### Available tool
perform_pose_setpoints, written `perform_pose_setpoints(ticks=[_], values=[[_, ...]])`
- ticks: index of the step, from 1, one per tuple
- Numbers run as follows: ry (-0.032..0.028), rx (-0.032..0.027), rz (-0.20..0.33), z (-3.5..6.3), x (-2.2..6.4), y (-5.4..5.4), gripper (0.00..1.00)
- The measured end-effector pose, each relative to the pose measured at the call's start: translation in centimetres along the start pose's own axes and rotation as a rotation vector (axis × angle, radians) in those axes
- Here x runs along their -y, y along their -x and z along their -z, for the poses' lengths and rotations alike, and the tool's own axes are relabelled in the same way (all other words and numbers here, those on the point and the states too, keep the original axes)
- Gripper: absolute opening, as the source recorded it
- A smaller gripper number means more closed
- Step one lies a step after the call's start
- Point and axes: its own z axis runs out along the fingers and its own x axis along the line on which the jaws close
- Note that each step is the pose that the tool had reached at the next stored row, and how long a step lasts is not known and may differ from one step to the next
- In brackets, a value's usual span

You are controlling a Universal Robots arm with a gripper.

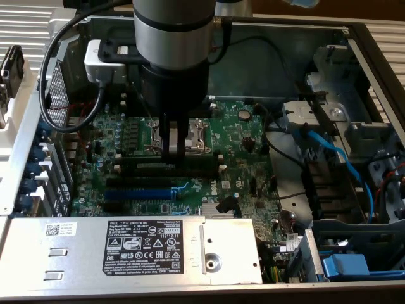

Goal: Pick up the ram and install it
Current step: 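Insert the ram into the slot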

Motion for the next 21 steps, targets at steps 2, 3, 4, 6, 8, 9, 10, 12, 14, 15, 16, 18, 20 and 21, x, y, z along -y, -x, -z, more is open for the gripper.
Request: perform_pose_setpoints(ticks=[2, 3, 4, 6, 8, 9, 10, 12, 14, 15, 16, 18, 20, 21], values=[[0.0, 0.0, 0.0, 0.0, 0.0, 0.0, 0.12], [0.0, 0.0, 0.0, 0.0, 0.0, 0.0, 0.12], [0.0, 0.0, 0.0, 0.0, 0.0, 0.0, 0.12], [0.0, 0.0, 0.0, 0.0, 0.0, 0.0, 0.12], [0.0, 0.0003, 0.0, -0.01, 0.0, 0.01, 0.14], [0.0, 0.0001, 0.0, -0.01, 0.0, 0.0, 0.14], [-0.0001, 0.0001, 0.0, -0.01, 0.0, 0.0, 0.14], [0.0, 0.0, 0.0, 0.0, 0.0, 0.0, 0.2], [0.0, 0.0, 0.0, 0.0, 0.0, 0.0, 0.2], [0.0, 0.0, 0.0, 0.0, 0.0, 0.0, 0.2], [0.0, 0.0, 0.0, 0.0, 0.0, 0.0, 0.2], [0.0, -0.0002, 0.0, 0.0, 0.0, 0.0, 0.2], [0.0, -0.0001, 0.0, 0.03, 0.0, 0.0, 0.2], [0.0001, -0.0003, 0.0, 0.07, 0.0, 0.0, 0.2]])
